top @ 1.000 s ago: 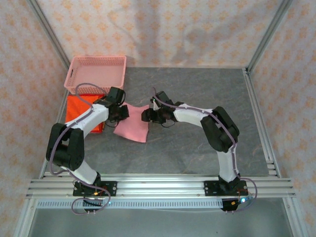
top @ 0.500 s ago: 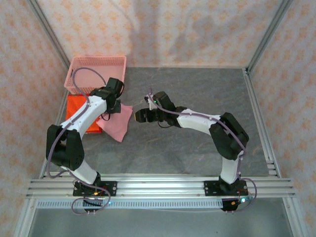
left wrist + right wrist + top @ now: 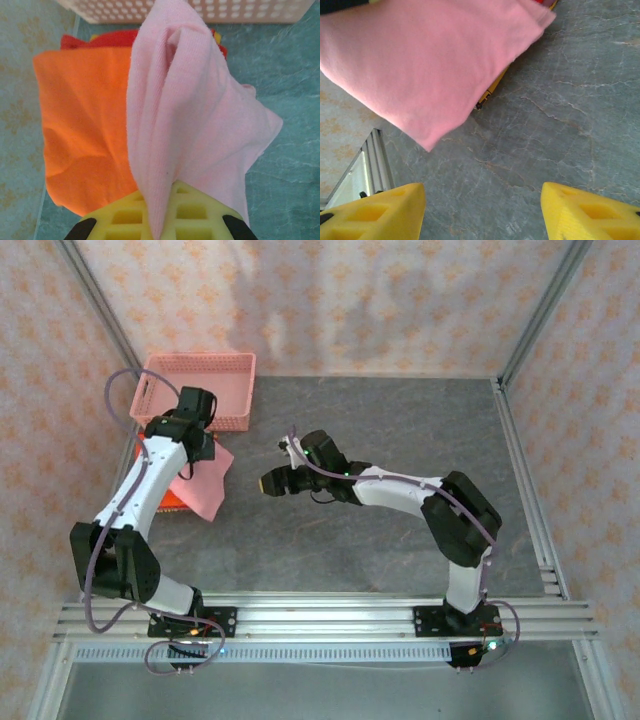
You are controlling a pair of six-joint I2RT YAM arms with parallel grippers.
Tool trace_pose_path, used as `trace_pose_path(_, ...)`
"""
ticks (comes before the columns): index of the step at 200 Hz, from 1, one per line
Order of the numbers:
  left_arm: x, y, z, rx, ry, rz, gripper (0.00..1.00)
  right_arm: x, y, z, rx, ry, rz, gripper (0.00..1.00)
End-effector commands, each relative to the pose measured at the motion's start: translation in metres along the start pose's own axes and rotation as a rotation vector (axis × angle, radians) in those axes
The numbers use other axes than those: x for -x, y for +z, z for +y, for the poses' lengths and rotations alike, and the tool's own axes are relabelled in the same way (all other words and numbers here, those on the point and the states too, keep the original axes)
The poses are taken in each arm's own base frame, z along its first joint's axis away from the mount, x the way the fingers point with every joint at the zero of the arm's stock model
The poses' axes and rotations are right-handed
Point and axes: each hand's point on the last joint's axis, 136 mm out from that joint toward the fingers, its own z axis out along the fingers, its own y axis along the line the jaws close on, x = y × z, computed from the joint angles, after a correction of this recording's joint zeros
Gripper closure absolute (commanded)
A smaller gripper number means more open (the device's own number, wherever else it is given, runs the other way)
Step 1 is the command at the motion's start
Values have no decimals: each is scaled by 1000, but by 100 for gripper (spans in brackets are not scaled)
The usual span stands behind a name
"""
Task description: Fold and stack the t-shirts
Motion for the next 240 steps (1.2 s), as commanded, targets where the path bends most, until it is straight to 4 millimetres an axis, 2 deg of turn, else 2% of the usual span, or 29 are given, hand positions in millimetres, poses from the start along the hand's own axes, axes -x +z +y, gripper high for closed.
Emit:
trace_pose_path(1,24,-19,13,-9,-11,-81,100,26,-4,19,53,-55,-67,37)
trace_pose_path(32,43,-31,11,-59,-25,-134,100,28,-3,20,56,-52,-67,37)
trace_pose_path(51,53,-36,18,-61,-45,-159,100,29,-2,20,59,-48,-70,37)
trace_pose_path(99,72,-37,32,-95,-98,-182,100,30,-2,21,65,-45,-74,37)
trace_pose_path(142,66,-17,48,-68,-124,-132,100,27,0,19,61,-36,-68,37)
trace_pose_path(196,48,17,51,-61,-158,-51,100,29,0,20,61,-30,-68,37)
trace_pose_path(240,40,37,72,24,-149,-10,100,25,2,17,58,-19,-57,37)
